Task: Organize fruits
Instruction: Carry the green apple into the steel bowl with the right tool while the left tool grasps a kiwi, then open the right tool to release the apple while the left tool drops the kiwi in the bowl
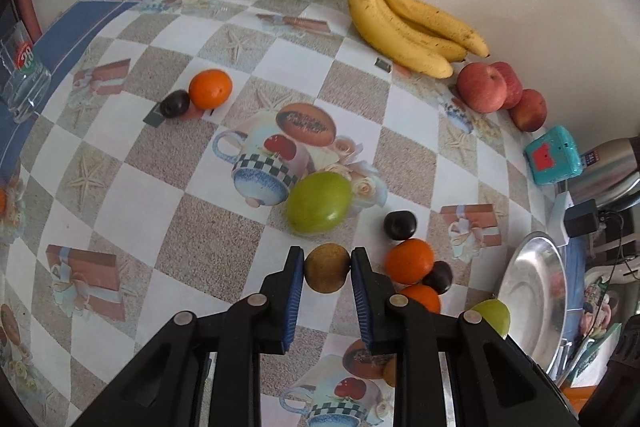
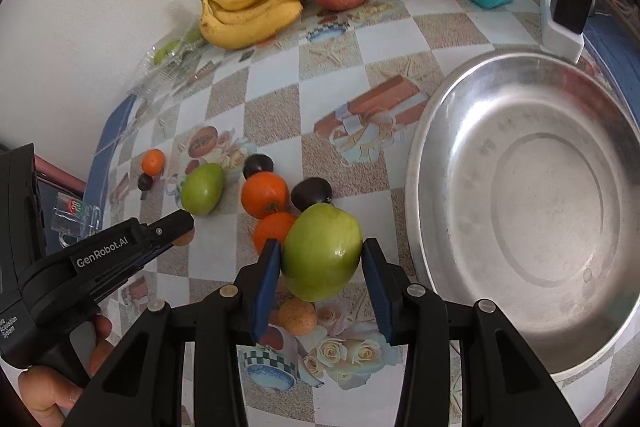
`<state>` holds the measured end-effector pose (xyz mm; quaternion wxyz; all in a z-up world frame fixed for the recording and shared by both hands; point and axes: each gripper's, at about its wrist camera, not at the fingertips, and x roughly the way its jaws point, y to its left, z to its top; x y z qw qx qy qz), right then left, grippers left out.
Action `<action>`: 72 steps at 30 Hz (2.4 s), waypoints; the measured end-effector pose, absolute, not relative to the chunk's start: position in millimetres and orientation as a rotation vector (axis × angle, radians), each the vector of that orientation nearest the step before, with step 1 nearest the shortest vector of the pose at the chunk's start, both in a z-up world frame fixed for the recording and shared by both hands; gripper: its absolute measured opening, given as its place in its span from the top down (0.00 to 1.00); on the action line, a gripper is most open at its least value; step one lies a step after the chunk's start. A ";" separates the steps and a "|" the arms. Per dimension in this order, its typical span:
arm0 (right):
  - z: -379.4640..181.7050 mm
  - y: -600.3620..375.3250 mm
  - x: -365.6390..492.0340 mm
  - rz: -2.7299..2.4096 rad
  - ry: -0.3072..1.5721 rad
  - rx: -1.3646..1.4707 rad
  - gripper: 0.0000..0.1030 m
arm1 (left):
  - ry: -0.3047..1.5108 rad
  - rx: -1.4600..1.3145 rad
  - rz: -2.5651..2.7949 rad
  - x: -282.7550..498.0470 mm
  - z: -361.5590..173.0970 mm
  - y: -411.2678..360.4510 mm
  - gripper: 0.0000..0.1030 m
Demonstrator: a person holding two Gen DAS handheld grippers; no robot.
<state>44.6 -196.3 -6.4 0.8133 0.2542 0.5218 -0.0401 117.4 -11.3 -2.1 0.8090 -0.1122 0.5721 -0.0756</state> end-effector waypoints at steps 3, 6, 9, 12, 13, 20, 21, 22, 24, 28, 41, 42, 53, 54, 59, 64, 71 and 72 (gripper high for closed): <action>2.4 -198.5 42.1 -0.088 1.089 0.539 0.58 | 1.201 -0.234 -0.177 114.1 7.7 -17.0 0.75; 5.6 -204.7 39.8 -0.100 1.077 0.552 0.58 | 1.193 -0.231 -0.192 110.4 12.9 -22.9 0.75; 7.2 -212.2 36.9 -0.127 1.073 0.557 0.58 | 1.190 -0.221 -0.217 106.0 16.5 -33.6 0.75; 8.8 -223.5 33.0 -0.156 1.063 0.566 0.58 | 1.189 -0.205 -0.241 101.2 18.4 -46.3 0.75; 9.3 -228.2 31.5 -0.172 1.061 0.565 0.58 | 1.191 -0.196 -0.252 99.2 18.8 -52.1 0.75; 10.3 -274.0 12.4 -0.323 1.054 0.588 0.58 | 1.178 -0.107 -0.337 82.6 21.6 -97.4 0.75; 10.7 -280.3 9.3 -0.338 1.052 0.591 0.58 | 1.173 -0.091 -0.353 79.7 22.2 -105.2 0.75; 11.5 -287.0 6.1 -0.355 1.047 0.595 0.58 | 1.167 -0.074 -0.375 76.0 22.9 -114.6 0.75; 13.3 -298.9 -0.2 -0.391 1.040 0.598 0.58 | 1.158 -0.050 -0.412 70.3 23.9 -129.4 0.75; 17.3 -318.1 -12.6 -0.449 1.024 0.599 0.58 | 1.143 0.010 -0.491 56.4 22.9 -161.8 0.75; 14.7 -337.6 -25.9 -0.482 1.028 0.621 0.60 | 1.135 0.185 -0.586 29.7 -2.6 -212.7 0.75; 12.8 -337.1 -25.0 -0.480 1.035 0.618 0.60 | 1.141 0.192 -0.582 30.0 -5.5 -213.5 0.75; 6.5 -333.4 -21.4 -0.470 1.063 0.613 0.60 | 1.167 0.195 -0.568 31.0 -11.2 -211.8 0.74; 6.6 -333.2 -21.4 -0.470 1.064 0.613 0.60 | 1.168 0.192 -0.569 31.2 -10.8 -211.4 0.73; 7.9 -333.8 -22.1 -0.477 1.060 0.613 0.60 | 1.172 0.172 -0.571 32.7 -8.8 -209.6 0.68; 9.8 -334.0 -23.1 -0.480 1.056 0.611 0.60 | 1.168 0.159 -0.572 34.4 -4.3 -206.9 0.66; 10.0 -333.4 -22.6 -0.479 1.063 0.605 0.60 | 1.184 0.089 -0.473 52.1 3.0 -181.5 0.66; 9.7 -333.1 -22.4 -0.479 1.064 0.604 0.60 | 1.189 0.075 -0.451 55.5 3.3 -175.8 0.67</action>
